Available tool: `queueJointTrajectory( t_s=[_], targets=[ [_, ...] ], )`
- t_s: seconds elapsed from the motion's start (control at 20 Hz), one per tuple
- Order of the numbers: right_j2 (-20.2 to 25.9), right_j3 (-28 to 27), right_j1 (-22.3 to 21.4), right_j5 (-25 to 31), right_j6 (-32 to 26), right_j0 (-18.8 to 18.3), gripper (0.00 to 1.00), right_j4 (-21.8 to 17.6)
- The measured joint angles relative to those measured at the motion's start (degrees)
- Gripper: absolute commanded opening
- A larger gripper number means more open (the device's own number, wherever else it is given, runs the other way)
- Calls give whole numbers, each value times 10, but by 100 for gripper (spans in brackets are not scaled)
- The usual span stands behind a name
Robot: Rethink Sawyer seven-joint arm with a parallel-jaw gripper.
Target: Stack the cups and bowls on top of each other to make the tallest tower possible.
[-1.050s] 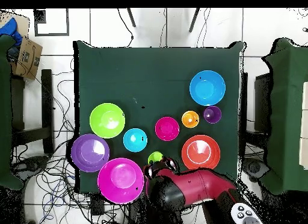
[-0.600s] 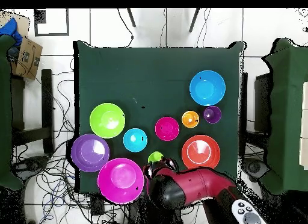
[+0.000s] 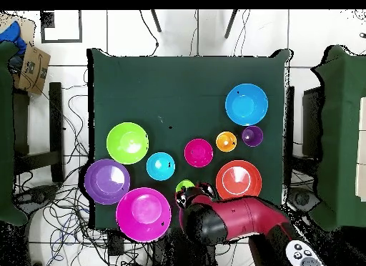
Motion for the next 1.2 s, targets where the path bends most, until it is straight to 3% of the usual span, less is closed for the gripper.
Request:
queueJointTrajectory(
  t_s=[0.7,1.2],
  targets=[
    [61,-14,-93,86,0,-11,100,106],
    [87,-59,-100,133,0,2,100,119]
  ],
)
